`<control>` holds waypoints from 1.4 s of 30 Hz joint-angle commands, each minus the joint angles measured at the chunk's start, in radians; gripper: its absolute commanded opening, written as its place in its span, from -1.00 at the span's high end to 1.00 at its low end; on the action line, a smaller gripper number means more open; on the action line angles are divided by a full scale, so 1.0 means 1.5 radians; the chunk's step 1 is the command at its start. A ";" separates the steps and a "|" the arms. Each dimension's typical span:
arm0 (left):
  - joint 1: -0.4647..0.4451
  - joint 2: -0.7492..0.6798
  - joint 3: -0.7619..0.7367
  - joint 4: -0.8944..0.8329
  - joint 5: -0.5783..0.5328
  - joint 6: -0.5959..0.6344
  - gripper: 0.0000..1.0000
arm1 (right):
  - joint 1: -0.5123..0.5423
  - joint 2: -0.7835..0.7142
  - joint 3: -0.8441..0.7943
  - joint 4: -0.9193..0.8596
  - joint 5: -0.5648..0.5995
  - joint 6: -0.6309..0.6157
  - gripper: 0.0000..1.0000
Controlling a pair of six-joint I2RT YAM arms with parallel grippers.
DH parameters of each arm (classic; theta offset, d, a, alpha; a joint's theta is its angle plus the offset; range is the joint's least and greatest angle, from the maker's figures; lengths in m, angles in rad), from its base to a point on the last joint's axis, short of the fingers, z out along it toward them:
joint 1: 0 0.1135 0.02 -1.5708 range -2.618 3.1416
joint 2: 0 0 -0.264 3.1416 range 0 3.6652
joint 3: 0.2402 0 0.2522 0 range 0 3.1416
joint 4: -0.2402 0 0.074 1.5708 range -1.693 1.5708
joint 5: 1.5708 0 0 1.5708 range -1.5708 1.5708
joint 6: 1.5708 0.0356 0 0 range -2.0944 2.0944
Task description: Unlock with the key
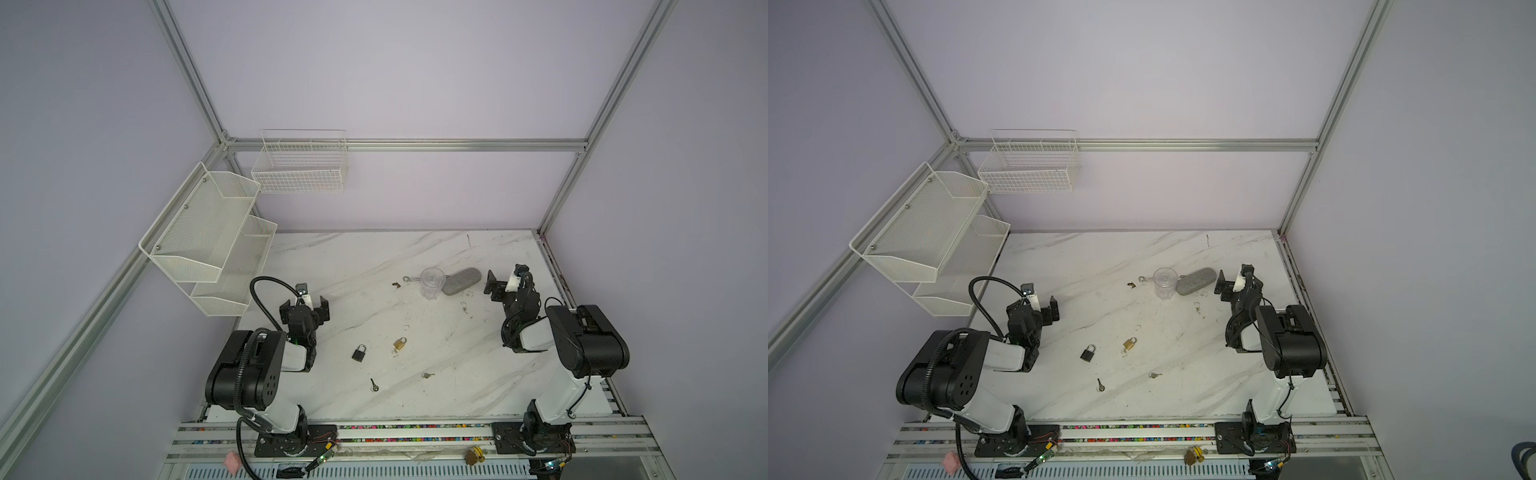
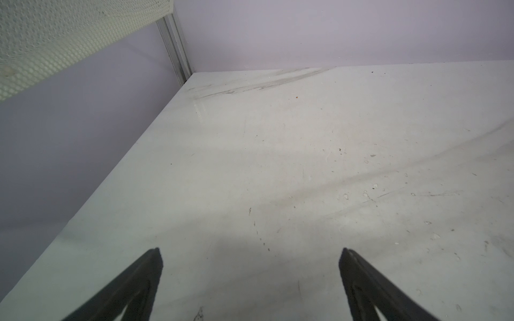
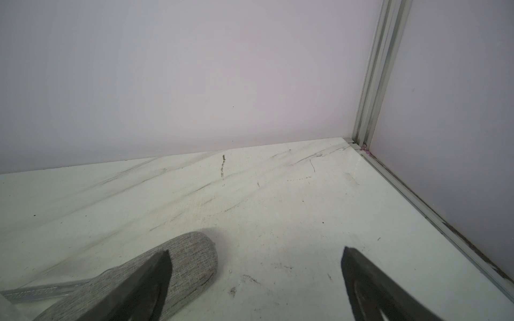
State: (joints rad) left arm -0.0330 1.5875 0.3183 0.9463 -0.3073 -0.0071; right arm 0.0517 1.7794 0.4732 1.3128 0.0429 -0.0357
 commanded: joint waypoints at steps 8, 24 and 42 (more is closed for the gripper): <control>0.002 -0.005 0.032 0.029 -0.009 -0.004 -1.00 | 0.004 -0.002 -0.003 0.035 -0.001 -0.016 -0.95; 0.002 -0.007 0.031 0.031 -0.010 -0.004 -0.99 | 0.004 -0.002 -0.006 0.041 -0.010 -0.015 -0.95; 0.002 -0.299 0.045 -0.233 -0.005 -0.109 -1.00 | 0.004 -0.165 0.050 -0.205 0.022 0.070 -0.95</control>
State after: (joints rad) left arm -0.0330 1.1995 0.3183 0.7322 -0.3023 -0.0685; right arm 0.0517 1.5829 0.5129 1.1225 0.0525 0.0086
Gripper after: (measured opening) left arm 0.997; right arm 0.974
